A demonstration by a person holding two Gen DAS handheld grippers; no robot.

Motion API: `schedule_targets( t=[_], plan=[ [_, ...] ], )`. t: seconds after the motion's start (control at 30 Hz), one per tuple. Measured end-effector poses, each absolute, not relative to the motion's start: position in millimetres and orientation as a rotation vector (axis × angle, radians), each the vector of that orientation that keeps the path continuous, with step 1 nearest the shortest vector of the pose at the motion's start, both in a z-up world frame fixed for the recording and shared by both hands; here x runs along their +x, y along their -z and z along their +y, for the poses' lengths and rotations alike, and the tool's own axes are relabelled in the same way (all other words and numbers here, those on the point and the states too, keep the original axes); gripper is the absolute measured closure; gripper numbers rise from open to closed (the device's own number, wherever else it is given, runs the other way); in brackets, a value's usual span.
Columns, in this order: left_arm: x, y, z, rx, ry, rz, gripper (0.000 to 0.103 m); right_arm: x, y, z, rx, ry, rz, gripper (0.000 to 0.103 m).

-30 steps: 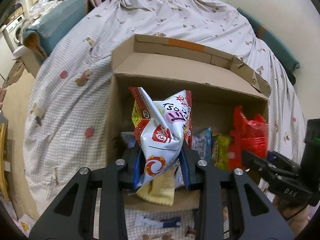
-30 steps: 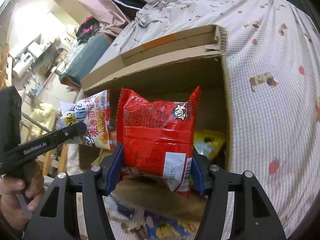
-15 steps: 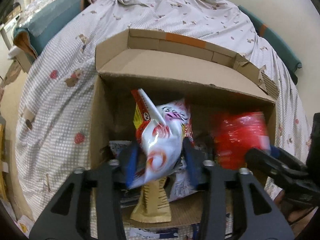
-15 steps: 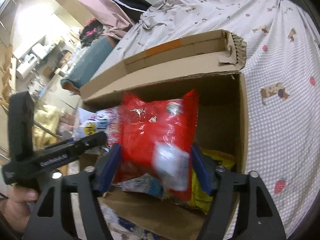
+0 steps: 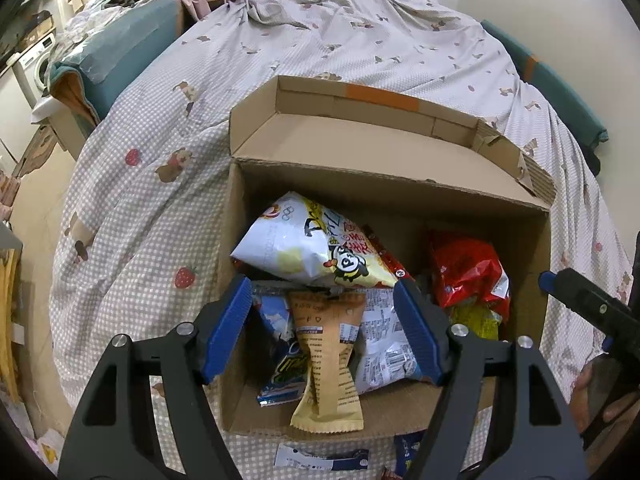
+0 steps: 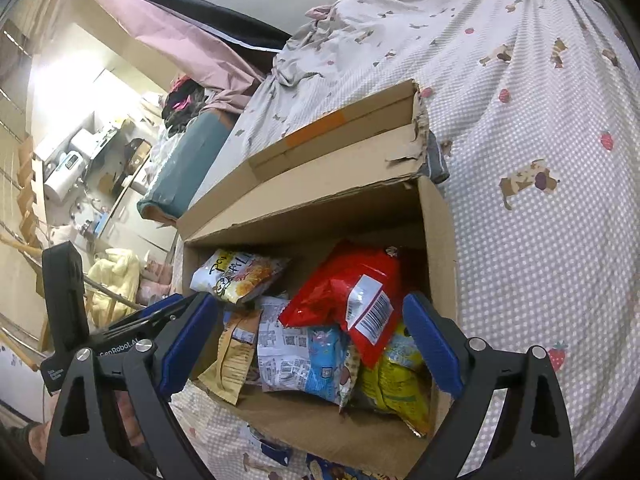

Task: Organize snacks
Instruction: 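Withdraw both grippers from the box toward the remaining snacks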

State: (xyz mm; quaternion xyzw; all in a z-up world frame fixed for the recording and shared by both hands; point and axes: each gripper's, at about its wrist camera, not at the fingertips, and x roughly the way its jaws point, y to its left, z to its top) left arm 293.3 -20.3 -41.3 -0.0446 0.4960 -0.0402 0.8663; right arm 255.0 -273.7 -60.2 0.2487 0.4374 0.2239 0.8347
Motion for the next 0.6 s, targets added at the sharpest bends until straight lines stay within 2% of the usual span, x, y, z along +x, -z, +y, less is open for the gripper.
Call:
schedule_targets(
  t=[0.6],
  plan=[
    [213.9,28.9,18.1,-0.191,0.035,0.992,0.033,193.1,54.6,-280.3,0.535,-0.478,0.975,0.007]
  ],
)
